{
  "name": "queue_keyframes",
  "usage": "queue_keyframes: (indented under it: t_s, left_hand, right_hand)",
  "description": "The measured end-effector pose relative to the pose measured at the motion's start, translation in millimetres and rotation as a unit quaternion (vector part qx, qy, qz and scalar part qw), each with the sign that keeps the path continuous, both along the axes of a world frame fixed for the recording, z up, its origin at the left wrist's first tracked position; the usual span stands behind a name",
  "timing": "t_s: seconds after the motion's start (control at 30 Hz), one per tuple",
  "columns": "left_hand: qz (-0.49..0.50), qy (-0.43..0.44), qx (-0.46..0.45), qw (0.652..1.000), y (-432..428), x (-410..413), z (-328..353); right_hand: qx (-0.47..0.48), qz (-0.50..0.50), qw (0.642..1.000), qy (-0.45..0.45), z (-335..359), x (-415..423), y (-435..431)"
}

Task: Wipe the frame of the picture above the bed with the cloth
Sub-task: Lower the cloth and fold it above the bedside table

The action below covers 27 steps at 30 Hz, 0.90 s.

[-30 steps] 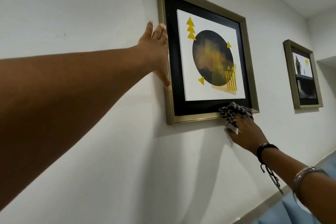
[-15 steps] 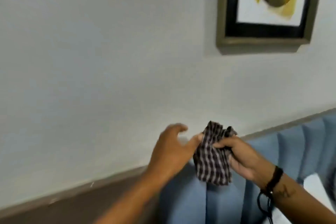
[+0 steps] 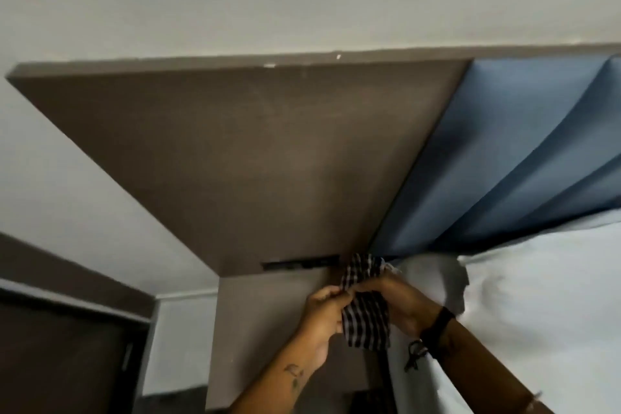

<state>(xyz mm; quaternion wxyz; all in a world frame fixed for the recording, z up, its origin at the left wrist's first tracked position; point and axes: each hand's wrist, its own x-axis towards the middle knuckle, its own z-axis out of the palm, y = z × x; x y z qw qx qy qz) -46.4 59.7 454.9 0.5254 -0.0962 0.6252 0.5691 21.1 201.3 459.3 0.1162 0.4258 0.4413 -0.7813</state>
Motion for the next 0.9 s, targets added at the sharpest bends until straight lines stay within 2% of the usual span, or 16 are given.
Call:
queue_keyframes:
  t_s: [0.13,0.23,0.3,0.37,0.6,0.8,0.9]
  left_hand:
    - [0.074,-0.107,-0.041,0.991,-30,13,-65]
    - [0.075,-0.131,-0.078,0.986,-40,22,-107]
    - [0.081,-0.141,-0.099,0.982,-44,25,-126]
    - [0.089,-0.149,-0.111,0.979,-43,27,-155]
    - [0.099,-0.105,-0.122,0.982,-20,17,-262]
    - [0.095,-0.073,-0.074,0.99,18,-5,-358]
    - [0.08,-0.078,-0.082,0.99,20,2,-407]
  right_hand:
    - [-0.064,0.002,0.989,-0.137,-80,16,-41]
    - [0.018,0.009,0.982,-0.189,-129,30,-62]
    - [0.078,0.024,0.979,-0.187,-144,33,-69]
    - [0.1,0.028,0.979,-0.173,-170,31,-72]
    - [0.065,0.008,0.982,-0.177,-256,8,-49]
    - [0.098,-0.031,0.985,-0.135,-343,-18,-16]
    - [0.125,-0.008,0.98,-0.156,-396,-18,-12]
